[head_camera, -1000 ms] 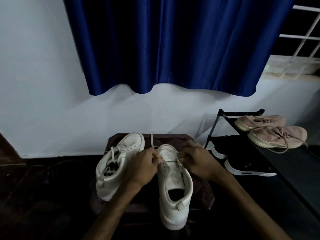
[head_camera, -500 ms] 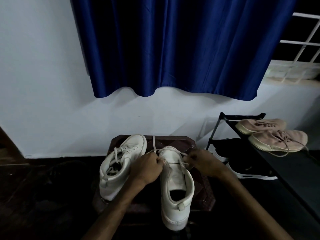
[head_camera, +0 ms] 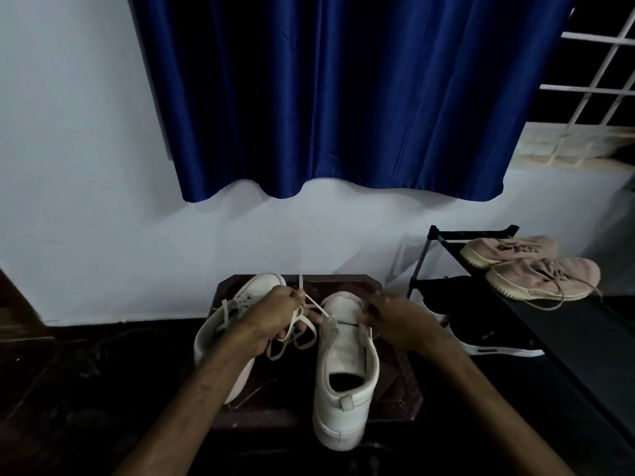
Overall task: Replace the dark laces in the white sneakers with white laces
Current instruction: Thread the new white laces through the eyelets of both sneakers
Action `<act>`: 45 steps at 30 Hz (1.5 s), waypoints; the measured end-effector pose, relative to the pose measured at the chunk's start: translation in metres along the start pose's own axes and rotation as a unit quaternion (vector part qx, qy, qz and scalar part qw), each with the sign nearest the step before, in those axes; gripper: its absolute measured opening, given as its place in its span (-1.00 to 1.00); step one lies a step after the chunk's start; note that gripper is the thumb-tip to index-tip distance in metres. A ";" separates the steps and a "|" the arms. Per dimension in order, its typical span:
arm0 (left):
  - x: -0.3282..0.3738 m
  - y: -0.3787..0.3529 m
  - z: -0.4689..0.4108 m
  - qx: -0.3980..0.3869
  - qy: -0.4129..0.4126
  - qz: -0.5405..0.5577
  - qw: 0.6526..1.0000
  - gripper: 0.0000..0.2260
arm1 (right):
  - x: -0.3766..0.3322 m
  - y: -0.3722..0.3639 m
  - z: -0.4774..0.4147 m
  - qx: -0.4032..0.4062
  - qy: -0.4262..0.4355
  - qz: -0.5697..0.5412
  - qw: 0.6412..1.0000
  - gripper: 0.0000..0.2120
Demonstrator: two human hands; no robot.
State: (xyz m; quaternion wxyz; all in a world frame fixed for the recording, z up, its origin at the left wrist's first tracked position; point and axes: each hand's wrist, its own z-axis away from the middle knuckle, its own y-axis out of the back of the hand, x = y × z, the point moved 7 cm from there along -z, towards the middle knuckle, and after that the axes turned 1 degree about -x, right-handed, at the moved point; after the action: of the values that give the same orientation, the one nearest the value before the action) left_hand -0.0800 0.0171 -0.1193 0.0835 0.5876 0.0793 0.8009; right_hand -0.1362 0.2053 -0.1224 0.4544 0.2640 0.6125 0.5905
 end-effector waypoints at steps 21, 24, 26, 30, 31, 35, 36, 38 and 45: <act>-0.005 0.012 0.005 0.178 -0.044 -0.366 0.912 -0.85 | -0.059 0.007 -0.025 0.028 0.142 -0.068 0.987 -0.75; -0.007 0.012 0.008 0.194 -0.085 -0.289 0.933 -0.91 | -0.055 -0.001 -0.035 0.037 0.126 -0.100 0.986 -0.79; -0.007 0.012 0.007 0.196 -0.102 -0.310 0.925 -0.87 | -0.050 -0.001 -0.040 0.041 0.092 -0.089 0.991 -0.80; 0.015 0.012 0.018 0.222 -0.104 -0.595 0.765 -0.80 | -0.033 -0.005 -0.045 0.030 0.044 -0.080 0.995 -0.79; 0.023 0.017 0.024 0.244 -0.110 -0.620 0.737 -0.80 | -0.030 -0.007 -0.045 0.030 0.038 -0.082 0.995 -0.78; 0.045 0.056 0.041 0.340 -0.124 -0.550 0.753 -0.85 | -0.029 -0.010 -0.045 0.032 0.023 -0.104 0.994 -0.79; 0.043 0.069 0.039 0.339 -0.108 -0.520 0.776 -0.83 | -0.029 -0.011 -0.046 0.036 0.023 -0.108 0.993 -0.79; 0.037 0.097 0.034 0.335 -0.089 -0.418 0.840 -0.80 | -0.029 -0.013 -0.047 0.038 0.021 -0.121 0.992 -0.80; 0.022 0.081 0.030 0.225 -0.137 0.052 0.963 -0.79 | -0.028 -0.013 -0.031 0.092 0.002 -0.139 0.986 -0.80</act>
State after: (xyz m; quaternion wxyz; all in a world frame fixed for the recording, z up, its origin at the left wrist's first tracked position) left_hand -0.0610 -0.0553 -0.0714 -0.0829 0.6987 0.2148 0.6773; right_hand -0.1482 0.1645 -0.1314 0.5046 0.2163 0.6959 0.4630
